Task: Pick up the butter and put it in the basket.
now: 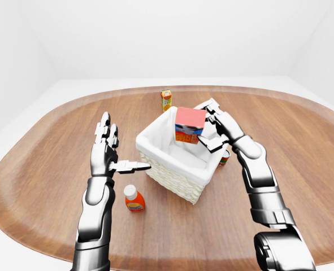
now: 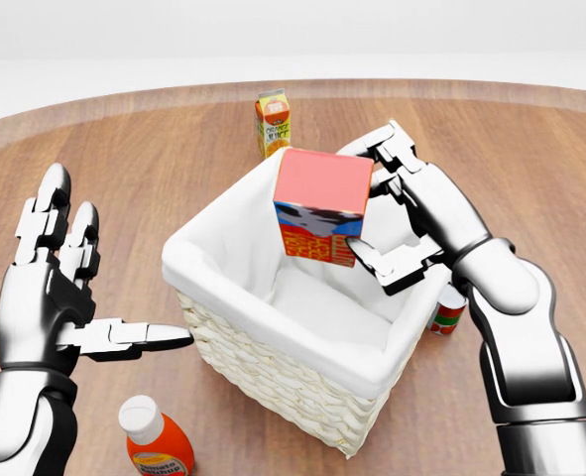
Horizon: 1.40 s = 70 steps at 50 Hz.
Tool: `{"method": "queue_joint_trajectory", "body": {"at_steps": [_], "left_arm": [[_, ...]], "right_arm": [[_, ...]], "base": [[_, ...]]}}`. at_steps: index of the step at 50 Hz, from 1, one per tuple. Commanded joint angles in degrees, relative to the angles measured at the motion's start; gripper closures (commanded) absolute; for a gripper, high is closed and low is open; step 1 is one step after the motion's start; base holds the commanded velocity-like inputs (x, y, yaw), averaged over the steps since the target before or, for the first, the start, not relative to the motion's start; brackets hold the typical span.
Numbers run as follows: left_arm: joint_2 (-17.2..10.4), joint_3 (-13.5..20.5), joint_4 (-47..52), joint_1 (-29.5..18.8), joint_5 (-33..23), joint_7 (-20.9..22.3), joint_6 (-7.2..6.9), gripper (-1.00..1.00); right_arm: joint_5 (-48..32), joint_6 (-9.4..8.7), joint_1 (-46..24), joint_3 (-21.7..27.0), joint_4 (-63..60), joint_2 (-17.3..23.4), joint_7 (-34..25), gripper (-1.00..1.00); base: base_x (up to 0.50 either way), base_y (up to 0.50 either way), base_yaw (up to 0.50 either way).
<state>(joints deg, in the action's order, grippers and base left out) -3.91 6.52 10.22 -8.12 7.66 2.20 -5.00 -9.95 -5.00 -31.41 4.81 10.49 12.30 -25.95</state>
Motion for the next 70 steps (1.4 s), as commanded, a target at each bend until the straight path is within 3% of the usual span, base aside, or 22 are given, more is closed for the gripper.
{"method": "queue_joint_trajectory", "body": {"at_steps": [1, 21, 42, 44, 46, 48, 50, 52, 55, 60, 70], "left_arm": [[0.0, 0.0, -0.1, 0.0, 0.0, 0.0, 0.0, -1.0], [-0.1, 0.1, -0.3, -0.1, 0.1, 0.0, 0.0, -1.0], [0.0, 0.0, -0.6, 0.1, 0.0, 0.0, 0.0, -1.0], [0.0, 0.0, -0.5, 0.1, 0.0, 0.0, 0.0, -1.0], [0.0, 0.0, -0.5, 0.1, 0.0, 0.0, 0.0, -1.0], [0.0, 0.0, -0.5, 0.1, 0.0, 0.0, 0.0, -1.0], [0.0, 0.0, -0.5, 0.1, 0.0, 0.0, 0.0, -1.0], [0.0, 0.0, -0.5, 0.1, 0.0, 0.0, 0.0, -1.0], [0.0, 0.0, -0.4, 0.1, 0.1, -0.1, 0.0, -1.0], [0.0, 0.1, -0.3, 0.1, 0.1, -0.1, 0.0, -1.0], [-0.1, 0.1, -0.3, -0.2, 0.2, 0.0, 0.0, -1.0]], "right_arm": [[2.8, 0.0, 0.5, 0.6, -0.4, -0.7, 0.9, 1.0], [1.2, 0.0, 1.7, 0.4, 1.8, -0.9, 0.7, 1.0], [0.5, 1.35, 1.4, 0.4, 4.1, -0.6, 1.2, 1.0], [0.3, 0.41, 1.7, 0.3, 3.6, -0.7, 0.6, 0.84], [-0.1, 1.27, 1.6, 0.4, 4.4, -0.6, 0.9, 0.54], [-0.2, 1.25, 1.6, 0.4, 4.5, -0.6, 1.0, 0.41], [-0.5, 1.26, 1.4, 0.3, 4.8, -0.6, 1.2, -0.07], [-0.6, 1.32, 1.3, 0.3, 4.9, -0.6, 1.3, -0.3], [-0.8, 1.36, 1.2, 0.3, 5.1, -0.6, 1.4, -1.0], [-0.9, 1.92, 1.2, 0.5, 5.0, -0.4, 1.3, -1.0], [-0.5, 1.1, 0.4, 0.8, 3.9, -0.1, 1.2, -1.0]], "base": [[0.0, 0.0, 0.0], [0.0, 0.0, 0.0], [0.0, 0.0, 0.0], [0.0, 0.0, 0.0], [0.0, 0.0, 0.0], [0.0, 0.0, 0.0], [0.0, 0.0, 0.0], [0.0, 0.0, 0.0], [0.0, 0.0, 0.0], [0.0, 0.0, 0.0], [0.0, 0.0, 0.0]]}}
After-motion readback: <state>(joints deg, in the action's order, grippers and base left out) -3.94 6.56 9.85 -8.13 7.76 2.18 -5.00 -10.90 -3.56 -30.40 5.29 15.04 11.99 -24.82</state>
